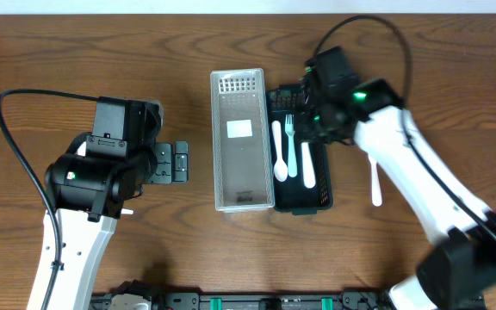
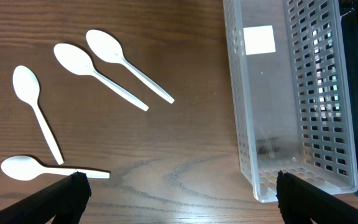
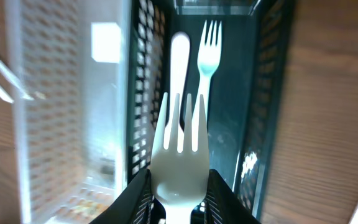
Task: Pack container
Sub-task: 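Carry the fork into the black basket and release it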
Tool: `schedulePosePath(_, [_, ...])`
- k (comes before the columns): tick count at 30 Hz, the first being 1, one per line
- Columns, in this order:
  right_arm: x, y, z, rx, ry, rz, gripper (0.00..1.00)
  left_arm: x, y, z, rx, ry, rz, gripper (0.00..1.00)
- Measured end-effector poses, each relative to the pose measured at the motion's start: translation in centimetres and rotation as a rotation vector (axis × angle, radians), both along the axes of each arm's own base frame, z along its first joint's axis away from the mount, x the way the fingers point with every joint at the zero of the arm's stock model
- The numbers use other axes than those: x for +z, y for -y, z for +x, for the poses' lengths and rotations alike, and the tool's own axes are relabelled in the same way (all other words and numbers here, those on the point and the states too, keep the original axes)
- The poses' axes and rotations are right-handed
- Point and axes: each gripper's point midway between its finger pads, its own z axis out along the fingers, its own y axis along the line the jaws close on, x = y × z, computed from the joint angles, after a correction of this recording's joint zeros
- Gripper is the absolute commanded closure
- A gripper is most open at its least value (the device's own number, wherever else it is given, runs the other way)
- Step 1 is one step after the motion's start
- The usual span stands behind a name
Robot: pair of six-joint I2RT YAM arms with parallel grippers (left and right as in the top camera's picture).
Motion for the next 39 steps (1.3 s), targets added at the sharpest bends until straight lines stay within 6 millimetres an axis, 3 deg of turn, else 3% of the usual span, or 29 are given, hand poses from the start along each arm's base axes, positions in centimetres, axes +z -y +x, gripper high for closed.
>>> schedulePosePath(4, [-3.8, -0.5, -0.1, 0.030, -0.079, -0.060, 0.66, 0.0, 0.0, 0.0, 0.000, 0.000, 0.000, 0.02])
schedulePosePath(8, [-6.2, -0.4, -0.1, 0.046, -0.125, -0.095, 0.59, 0.0, 0.0, 0.0, 0.000, 0.000, 0.000, 0.02])
schedulePosePath(11, [-6.8, -0.4, 0.1, 0.067, -0.127, -0.106, 0.52, 0.0, 0.0, 0.0, 0.000, 0.000, 0.000, 0.02])
schedulePosePath(15, [-6.4, -0.5, 0.3, 0.083, -0.117, -0.108, 0.51, 0.0, 0.0, 0.0, 0.000, 0.000, 0.000, 0.02])
schedulePosePath(19, [-3.7, -0.8, 1.0, 0.102, -0.073, -0.098, 0.50, 0.0, 0.0, 0.0, 0.000, 0.000, 0.000, 0.02])
schedulePosePath(22, [0.6, -0.7, 1.4, 0.120, 0.013, -0.070, 0.49, 0.0, 0.0, 0.0, 0.000, 0.000, 0.000, 0.02])
schedulePosePath(24, [4.3, -0.1, 1.2, 0.122, 0.085, -0.046, 0.41, 0.0, 0.0, 0.0, 0.000, 0.000, 0.000, 0.02])
schedulePosePath(27, [9.9, 2.9, 0.4, 0.077, 0.206, -0.028, 0.23, 0.0, 0.0, 0.0, 0.000, 0.000, 0.000, 0.02])
schedulePosePath(29, [12.6, 6.1, -0.4, 0.020, 0.259, -0.041, 0.19, 0.0, 0.0, 0.0, 0.000, 0.000, 0.000, 0.02])
schedulePosePath(31, [13.6, 9.0, -1.3, -0.037, 0.262, -0.068, 0.15, 0.0, 0.0, 0.0, 0.000, 0.000, 0.000, 0.02])
schedulePosePath(34, [13.2, 12.9, -2.3, -0.105, 0.209, -0.121, 0.11, -0.1, 0.0, -0.1, 0.000, -0.004, 0.001, 0.02])
schedulePosePath(39, [10.8, 16.4, -2.2, -0.117, 0.139, -0.186, 0.02, -0.1, 0.0, -0.2, 0.000, -0.009, 0.002, 0.02])
